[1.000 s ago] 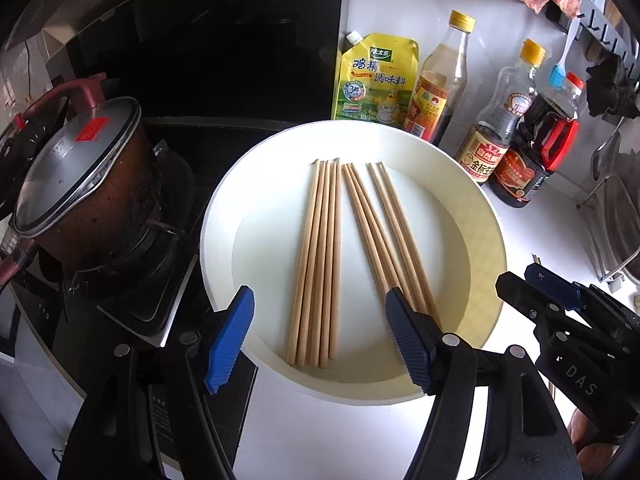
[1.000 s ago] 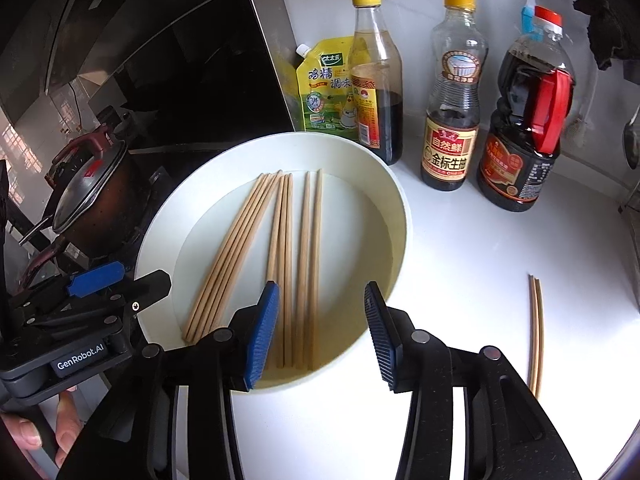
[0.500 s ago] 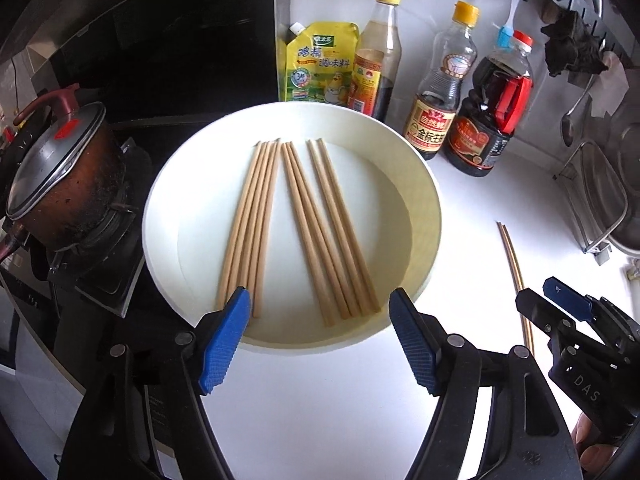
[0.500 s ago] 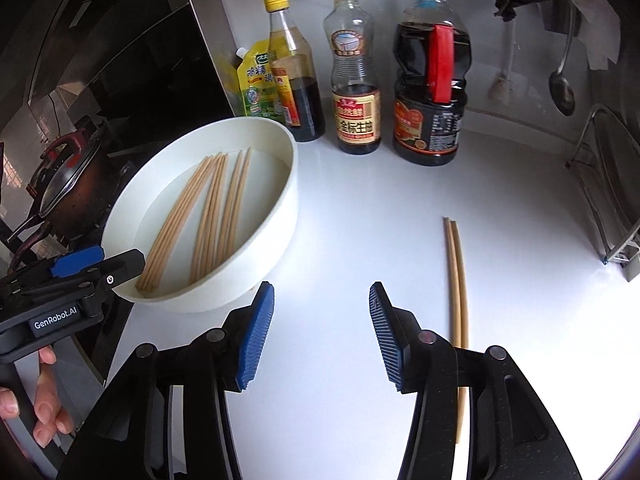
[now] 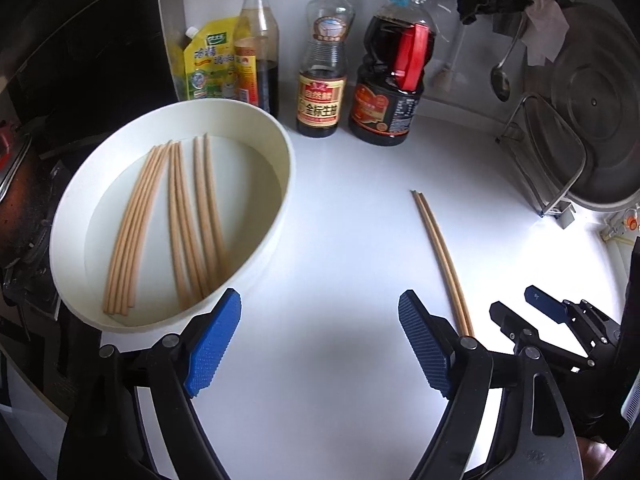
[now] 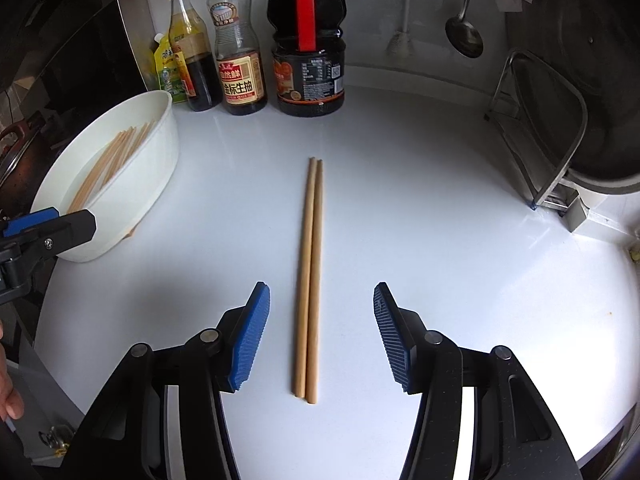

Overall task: Organize utensils
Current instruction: 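Lift both open tools away from the basin toward the last chopsticks, then lower both open tools over the last two chopsticks on the counter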

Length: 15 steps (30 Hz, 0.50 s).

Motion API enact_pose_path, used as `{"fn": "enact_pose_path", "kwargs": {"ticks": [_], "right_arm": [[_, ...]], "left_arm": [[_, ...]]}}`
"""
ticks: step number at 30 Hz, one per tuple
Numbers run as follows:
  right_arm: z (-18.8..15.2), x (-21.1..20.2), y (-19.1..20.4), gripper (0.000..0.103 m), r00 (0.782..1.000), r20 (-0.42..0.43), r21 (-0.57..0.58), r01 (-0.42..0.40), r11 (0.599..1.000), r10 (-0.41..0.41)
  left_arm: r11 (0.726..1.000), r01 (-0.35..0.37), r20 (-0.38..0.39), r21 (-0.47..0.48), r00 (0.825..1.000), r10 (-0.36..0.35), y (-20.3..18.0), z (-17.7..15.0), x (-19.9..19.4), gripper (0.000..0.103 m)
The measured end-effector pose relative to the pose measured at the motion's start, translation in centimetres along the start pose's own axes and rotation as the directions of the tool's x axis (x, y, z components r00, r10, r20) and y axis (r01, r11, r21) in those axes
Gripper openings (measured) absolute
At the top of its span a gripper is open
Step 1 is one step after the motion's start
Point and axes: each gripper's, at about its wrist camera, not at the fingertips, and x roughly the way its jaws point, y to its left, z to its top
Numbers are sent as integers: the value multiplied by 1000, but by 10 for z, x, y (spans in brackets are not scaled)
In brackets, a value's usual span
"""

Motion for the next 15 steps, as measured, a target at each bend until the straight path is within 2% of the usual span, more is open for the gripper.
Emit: {"fn": "enact_pose_path", "kwargs": {"ticks": [7, 15], "right_arm": [[-8, 25, -20, 52, 1000, -26, 15, -8, 1000, 8], [-12, 48, -19, 52, 999, -33, 9, -40, 999, 40]], "left_arm": [[1000, 3, -25, 3, 1000, -3, -22, -11, 21, 83], [1000, -8, -56, -9, 998, 7, -29, -21, 41, 84]]}}
